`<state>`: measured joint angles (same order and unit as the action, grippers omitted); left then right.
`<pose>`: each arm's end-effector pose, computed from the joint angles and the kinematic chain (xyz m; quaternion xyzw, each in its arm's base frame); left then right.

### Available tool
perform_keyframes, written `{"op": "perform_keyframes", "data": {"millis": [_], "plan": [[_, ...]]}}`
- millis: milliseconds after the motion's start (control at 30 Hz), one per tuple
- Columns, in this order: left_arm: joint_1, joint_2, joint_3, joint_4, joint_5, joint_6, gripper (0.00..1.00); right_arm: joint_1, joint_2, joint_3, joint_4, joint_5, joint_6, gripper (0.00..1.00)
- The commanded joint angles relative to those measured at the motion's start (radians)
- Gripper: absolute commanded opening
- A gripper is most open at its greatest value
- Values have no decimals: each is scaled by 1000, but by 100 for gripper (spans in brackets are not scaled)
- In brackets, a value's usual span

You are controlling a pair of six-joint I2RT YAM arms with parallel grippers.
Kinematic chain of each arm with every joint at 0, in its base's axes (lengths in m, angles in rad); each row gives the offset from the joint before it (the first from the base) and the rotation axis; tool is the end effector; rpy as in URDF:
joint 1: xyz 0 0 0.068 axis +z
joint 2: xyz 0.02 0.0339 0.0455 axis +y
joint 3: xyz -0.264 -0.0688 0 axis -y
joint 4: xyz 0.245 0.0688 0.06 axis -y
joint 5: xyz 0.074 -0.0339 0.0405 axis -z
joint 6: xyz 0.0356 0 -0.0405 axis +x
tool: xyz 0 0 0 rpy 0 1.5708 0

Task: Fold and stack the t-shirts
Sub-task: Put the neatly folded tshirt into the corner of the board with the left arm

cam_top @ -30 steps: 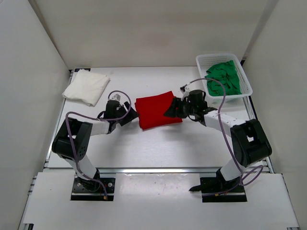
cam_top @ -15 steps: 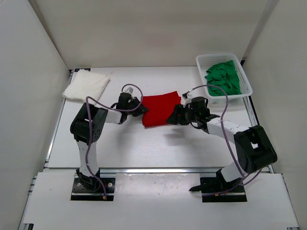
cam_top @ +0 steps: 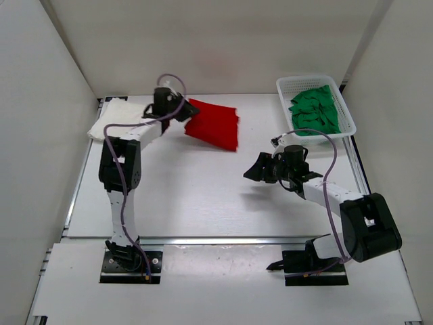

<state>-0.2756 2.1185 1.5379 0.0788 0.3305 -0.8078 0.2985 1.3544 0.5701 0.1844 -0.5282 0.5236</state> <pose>0.4680 -0.1444 0.2029 -0.1424 0.8410 -0.3804 0.3575 0.2486 0.0953 0.1816 -0.0251 0.8621 0.3916 0.3207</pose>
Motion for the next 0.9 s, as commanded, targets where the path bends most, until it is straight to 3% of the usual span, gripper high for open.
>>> {"op": "perform_keyframes", "data": {"millis": [0, 67, 200, 300, 333, 400, 500, 667, 733, 833, 867], "plan": [[181, -81, 123, -79, 27, 36, 0, 13, 23, 34, 69, -39, 10, 57], [264, -101, 145, -79, 47, 24, 0, 37, 49, 53, 64, -42, 3, 57], [471, -161, 1, 8, 80, -39, 0, 82, 95, 66, 69, -56, -1, 57], [584, -218, -193, 131, 53, -106, 39, 105, 118, 79, 69, -67, -5, 58], [608, -226, -223, 177, 44, -138, 59, 109, 121, 80, 66, -67, -5, 57], [674, -244, -335, 219, 42, -177, 81, 143, 129, 89, 55, -52, -13, 57], [731, -273, -419, 234, 36, -206, 98, 149, 132, 88, 44, -29, -28, 58], [756, -359, -507, 177, -62, -197, 99, 136, 111, 86, 12, 37, -27, 58], [750, -409, -548, 168, -79, -188, 98, 134, 100, 109, 0, 59, -28, 52], [676, -483, -587, 157, -142, -131, 80, 102, 111, 195, -40, 111, -30, 17], [637, -495, -590, 141, -160, -105, 66, 96, 120, 248, -69, 135, -36, 4]]}}
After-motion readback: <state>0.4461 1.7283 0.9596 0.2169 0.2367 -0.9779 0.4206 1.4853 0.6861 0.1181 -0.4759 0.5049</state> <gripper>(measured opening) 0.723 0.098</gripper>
